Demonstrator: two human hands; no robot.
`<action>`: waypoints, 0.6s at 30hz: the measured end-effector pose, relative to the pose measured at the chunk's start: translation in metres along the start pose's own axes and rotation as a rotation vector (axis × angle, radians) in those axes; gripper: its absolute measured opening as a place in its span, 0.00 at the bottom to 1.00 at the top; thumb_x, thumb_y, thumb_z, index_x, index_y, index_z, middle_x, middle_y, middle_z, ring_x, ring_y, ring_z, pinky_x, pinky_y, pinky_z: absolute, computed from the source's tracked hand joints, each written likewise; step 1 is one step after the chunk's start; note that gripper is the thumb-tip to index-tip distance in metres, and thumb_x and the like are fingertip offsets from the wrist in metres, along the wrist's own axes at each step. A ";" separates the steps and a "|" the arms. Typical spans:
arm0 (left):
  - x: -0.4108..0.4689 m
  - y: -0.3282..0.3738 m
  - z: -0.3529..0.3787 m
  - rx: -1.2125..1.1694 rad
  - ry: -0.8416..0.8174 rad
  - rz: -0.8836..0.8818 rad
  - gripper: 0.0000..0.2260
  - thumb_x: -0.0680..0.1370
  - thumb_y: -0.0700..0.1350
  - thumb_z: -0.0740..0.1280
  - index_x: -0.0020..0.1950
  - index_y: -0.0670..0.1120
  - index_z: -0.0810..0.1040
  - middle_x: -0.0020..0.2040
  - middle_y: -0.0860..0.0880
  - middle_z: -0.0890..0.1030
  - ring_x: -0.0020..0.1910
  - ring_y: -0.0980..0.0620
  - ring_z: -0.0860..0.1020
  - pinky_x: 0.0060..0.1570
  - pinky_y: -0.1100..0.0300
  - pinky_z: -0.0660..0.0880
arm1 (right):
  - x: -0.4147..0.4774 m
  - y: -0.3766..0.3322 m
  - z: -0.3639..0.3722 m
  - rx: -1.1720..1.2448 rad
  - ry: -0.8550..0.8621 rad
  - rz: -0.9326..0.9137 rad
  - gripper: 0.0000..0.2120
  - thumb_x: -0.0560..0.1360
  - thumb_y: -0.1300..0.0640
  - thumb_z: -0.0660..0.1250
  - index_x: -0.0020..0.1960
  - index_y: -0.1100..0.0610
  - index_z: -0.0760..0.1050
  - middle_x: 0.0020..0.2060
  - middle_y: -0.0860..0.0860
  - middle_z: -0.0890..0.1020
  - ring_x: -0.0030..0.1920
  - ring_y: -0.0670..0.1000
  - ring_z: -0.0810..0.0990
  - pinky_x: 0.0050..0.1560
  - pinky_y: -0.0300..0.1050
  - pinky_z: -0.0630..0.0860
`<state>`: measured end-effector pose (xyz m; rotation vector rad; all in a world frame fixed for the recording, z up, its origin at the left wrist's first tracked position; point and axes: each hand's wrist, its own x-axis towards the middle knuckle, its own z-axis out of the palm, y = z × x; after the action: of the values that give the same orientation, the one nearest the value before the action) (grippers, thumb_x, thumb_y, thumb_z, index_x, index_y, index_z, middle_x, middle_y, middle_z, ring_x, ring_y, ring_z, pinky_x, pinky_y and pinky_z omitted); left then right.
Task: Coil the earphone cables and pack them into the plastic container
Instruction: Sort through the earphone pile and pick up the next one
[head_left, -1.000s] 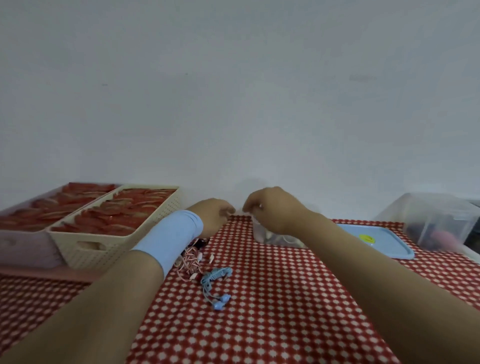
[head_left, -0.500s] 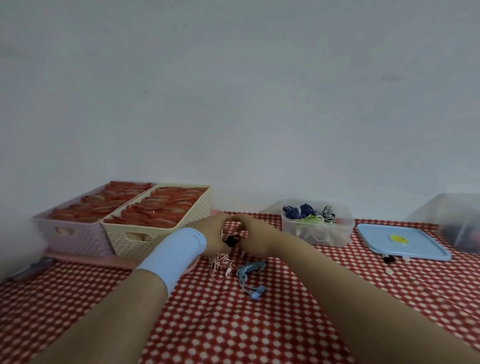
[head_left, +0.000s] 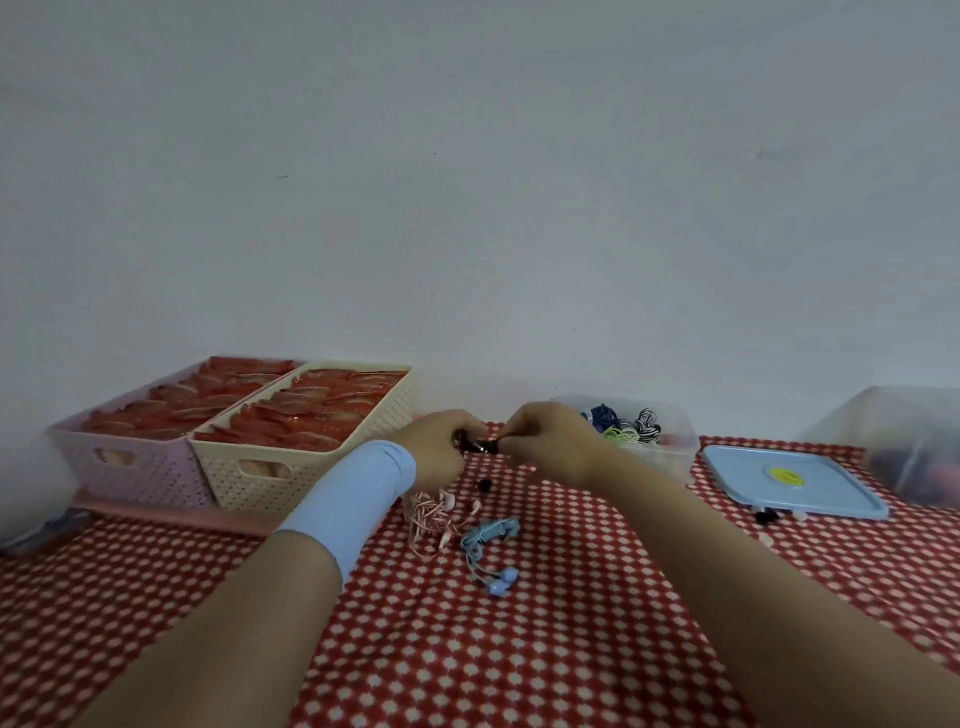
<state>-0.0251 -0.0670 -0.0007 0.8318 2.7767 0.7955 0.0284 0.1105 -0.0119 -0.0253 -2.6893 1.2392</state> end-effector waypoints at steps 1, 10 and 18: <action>0.002 0.008 -0.001 -0.050 0.008 0.036 0.22 0.75 0.35 0.63 0.66 0.55 0.74 0.65 0.51 0.77 0.61 0.51 0.76 0.64 0.54 0.73 | -0.003 0.001 -0.008 0.066 0.012 0.012 0.02 0.78 0.58 0.69 0.46 0.54 0.80 0.43 0.52 0.85 0.45 0.52 0.84 0.49 0.51 0.81; 0.007 0.083 0.025 -0.315 0.015 0.185 0.05 0.77 0.44 0.70 0.52 0.49 0.84 0.46 0.49 0.84 0.45 0.50 0.84 0.54 0.51 0.80 | -0.056 0.026 -0.090 0.141 0.019 0.110 0.05 0.81 0.58 0.65 0.55 0.55 0.79 0.46 0.53 0.86 0.38 0.52 0.86 0.36 0.46 0.80; 0.011 0.144 0.068 -0.651 -0.021 0.151 0.06 0.75 0.39 0.73 0.51 0.42 0.83 0.44 0.45 0.85 0.38 0.54 0.83 0.42 0.59 0.82 | -0.098 0.075 -0.137 0.245 -0.190 0.144 0.09 0.78 0.59 0.71 0.58 0.56 0.80 0.51 0.55 0.87 0.52 0.54 0.86 0.56 0.50 0.80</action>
<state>0.0525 0.0713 0.0168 0.8946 2.2078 1.5754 0.1439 0.2537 0.0039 -0.0733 -2.7094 1.6875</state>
